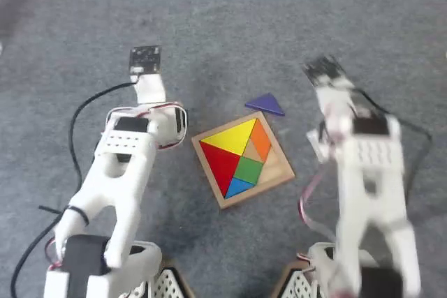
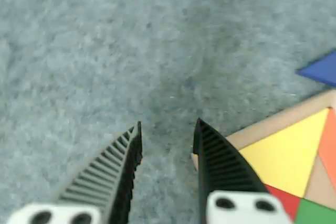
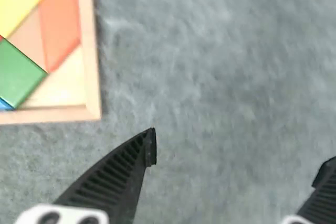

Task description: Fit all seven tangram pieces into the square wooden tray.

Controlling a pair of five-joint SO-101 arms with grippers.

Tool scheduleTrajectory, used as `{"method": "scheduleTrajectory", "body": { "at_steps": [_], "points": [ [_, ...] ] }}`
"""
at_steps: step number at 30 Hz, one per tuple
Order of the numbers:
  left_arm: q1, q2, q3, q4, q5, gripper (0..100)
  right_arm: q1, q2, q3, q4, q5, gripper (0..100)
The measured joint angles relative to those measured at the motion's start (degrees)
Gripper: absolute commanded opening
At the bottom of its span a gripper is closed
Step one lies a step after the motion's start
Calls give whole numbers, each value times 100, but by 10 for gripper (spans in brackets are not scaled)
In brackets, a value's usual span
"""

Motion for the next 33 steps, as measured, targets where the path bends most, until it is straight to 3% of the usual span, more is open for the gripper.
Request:
{"method": "scheduleTrajectory", "body": {
  "at_steps": [8, 12, 20, 29, 33],
  "points": [
    [-88, 0, 202, -290, 132, 163, -1345, 3499, -2963, 519, 1442, 457],
    [-88, 0, 202, -334, 79, 163, -1433, 4308, -3982, 404, 1530, 457],
    [88, 0, 202, -360, 53, 163, -1574, 5292, -4290, -914, 105, 457],
    [457, 0, 360, -360, 53, 163, -1749, 5556, -4299, -2277, -2013, 457],
    [457, 0, 396, -360, 53, 163, -1793, 5873, -4352, -2382, -2163, 457]
  ]
}}
